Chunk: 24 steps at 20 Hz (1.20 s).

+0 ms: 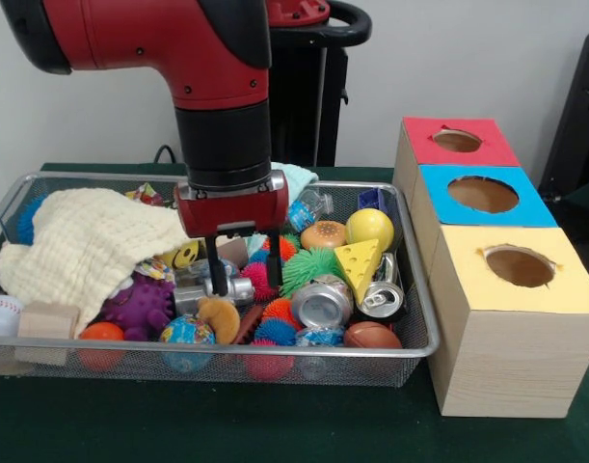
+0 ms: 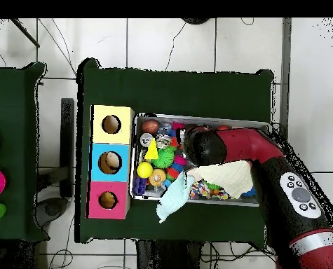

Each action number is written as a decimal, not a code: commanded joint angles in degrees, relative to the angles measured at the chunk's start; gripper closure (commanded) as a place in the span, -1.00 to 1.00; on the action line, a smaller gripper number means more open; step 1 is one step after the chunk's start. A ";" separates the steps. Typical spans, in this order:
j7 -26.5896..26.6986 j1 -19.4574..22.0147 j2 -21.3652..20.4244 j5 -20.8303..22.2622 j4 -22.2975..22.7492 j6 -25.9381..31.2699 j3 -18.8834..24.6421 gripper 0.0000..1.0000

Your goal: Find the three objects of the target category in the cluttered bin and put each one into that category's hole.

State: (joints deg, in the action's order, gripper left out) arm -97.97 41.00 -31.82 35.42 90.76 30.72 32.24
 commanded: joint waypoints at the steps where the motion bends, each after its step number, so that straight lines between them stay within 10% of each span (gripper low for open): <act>1: 3.30 -1.68 1.80 4.06 -2.69 -2.26 -0.54 -1.00; 24: 0.24 -6.46 -2.16 7.63 -4.22 -2.76 -5.62 -1.00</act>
State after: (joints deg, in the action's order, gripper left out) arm -97.97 35.38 -32.54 39.82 89.87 28.60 29.61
